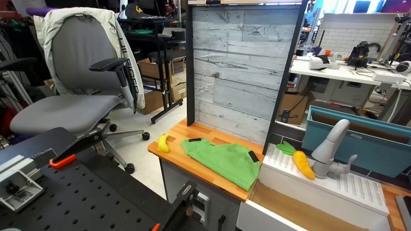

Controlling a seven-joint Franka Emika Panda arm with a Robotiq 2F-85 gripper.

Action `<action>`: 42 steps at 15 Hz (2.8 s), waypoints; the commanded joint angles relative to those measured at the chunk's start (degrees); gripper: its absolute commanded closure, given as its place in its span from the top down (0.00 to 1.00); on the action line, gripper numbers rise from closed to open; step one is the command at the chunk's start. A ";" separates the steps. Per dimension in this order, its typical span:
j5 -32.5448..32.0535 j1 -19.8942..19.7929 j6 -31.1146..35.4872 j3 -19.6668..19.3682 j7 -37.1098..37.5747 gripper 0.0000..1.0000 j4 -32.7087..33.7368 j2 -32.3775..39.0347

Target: Fold the green towel from right to left.

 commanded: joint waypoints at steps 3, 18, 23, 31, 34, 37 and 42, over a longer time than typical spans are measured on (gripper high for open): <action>0.26 -0.97 8.70 -7.81 -6.01 1.00 6.04 15.99; 11.67 -0.90 15.64 -14.10 -14.16 1.00 17.26 39.43; 8.71 0.11 24.10 -14.84 -14.05 1.00 16.33 42.44; 8.19 -0.95 28.55 -17.69 -14.40 1.00 22.81 55.27; 8.65 -1.19 27.70 -18.17 -14.31 1.00 27.10 59.90; 8.86 -1.48 26.37 -18.06 -14.54 1.00 32.14 64.81; 9.47 -2.64 25.82 -17.90 -14.63 1.00 39.68 72.81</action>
